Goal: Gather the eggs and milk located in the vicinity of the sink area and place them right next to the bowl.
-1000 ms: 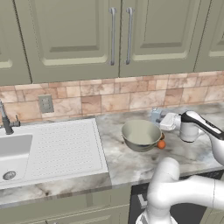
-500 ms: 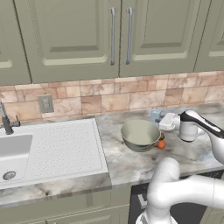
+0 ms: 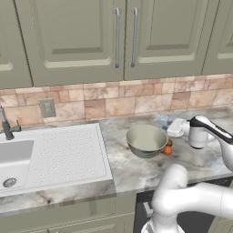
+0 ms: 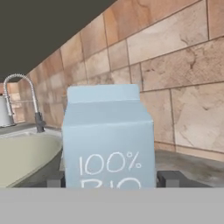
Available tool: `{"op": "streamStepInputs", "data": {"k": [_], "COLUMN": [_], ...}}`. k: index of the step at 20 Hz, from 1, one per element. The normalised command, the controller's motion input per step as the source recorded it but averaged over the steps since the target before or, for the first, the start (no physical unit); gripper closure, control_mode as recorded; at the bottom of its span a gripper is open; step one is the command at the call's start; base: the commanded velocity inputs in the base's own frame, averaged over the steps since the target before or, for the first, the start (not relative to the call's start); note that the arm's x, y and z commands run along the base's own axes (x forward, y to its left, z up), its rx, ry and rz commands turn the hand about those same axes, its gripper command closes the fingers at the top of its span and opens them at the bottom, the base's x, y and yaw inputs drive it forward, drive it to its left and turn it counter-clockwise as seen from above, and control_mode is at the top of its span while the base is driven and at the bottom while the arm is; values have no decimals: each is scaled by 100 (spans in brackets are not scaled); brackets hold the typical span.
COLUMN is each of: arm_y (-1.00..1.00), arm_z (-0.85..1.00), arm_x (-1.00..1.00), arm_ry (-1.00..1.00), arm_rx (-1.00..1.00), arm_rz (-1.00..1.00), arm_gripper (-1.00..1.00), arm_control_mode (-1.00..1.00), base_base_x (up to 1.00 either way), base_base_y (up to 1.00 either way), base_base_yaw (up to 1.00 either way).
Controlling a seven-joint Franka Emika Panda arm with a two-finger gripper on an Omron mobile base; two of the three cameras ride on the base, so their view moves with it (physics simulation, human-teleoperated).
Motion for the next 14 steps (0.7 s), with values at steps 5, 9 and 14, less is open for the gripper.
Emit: {"op": "streamStepInputs", "data": {"k": [5, 9, 14], "arm_y": [0, 0, 0], "arm_z": [3, 17, 29], "arm_x": [-29, -21, -4], "arm_ry": [-5, -6, -4], "arm_rx": [0, 0, 0], "arm_rz": [0, 0, 0], "arm_gripper": [-100, -100, -100], "arm_control_mode": [-100, -100, -100], "base_base_x": [0, 0, 0], "base_base_y": [0, 0, 0], "base_base_yaw": [0, 0, 0]}}
